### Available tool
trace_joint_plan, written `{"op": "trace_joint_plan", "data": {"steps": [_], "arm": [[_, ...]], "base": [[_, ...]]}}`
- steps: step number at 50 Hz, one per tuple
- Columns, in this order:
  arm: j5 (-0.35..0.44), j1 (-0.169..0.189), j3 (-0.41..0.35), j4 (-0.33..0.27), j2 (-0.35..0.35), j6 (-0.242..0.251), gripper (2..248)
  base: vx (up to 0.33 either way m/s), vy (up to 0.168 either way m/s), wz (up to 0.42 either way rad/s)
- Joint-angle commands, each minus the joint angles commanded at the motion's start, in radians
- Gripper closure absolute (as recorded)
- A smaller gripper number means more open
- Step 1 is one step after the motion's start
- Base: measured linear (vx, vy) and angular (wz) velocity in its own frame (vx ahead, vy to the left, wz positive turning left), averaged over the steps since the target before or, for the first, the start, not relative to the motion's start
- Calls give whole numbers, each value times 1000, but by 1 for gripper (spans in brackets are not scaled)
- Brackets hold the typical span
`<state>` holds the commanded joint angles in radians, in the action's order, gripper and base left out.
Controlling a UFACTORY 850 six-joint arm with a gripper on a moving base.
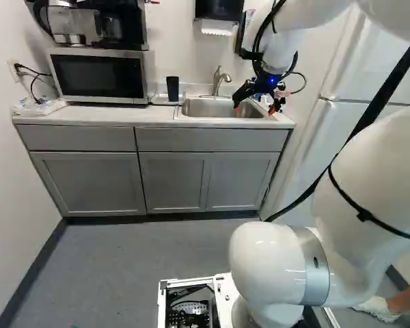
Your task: Rinse the cup and place it in the tray
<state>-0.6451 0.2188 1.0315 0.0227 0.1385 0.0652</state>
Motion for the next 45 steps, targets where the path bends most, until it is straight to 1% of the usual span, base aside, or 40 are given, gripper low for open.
{"op": "trace_joint_plan", "data": {"steps": [22,45], "arm": [[46,-7,-29,-1,4,-2,3],[152,-22,-95,-2,14,-7,3]], "base": [[0,0,0],[0,0,0]]}}
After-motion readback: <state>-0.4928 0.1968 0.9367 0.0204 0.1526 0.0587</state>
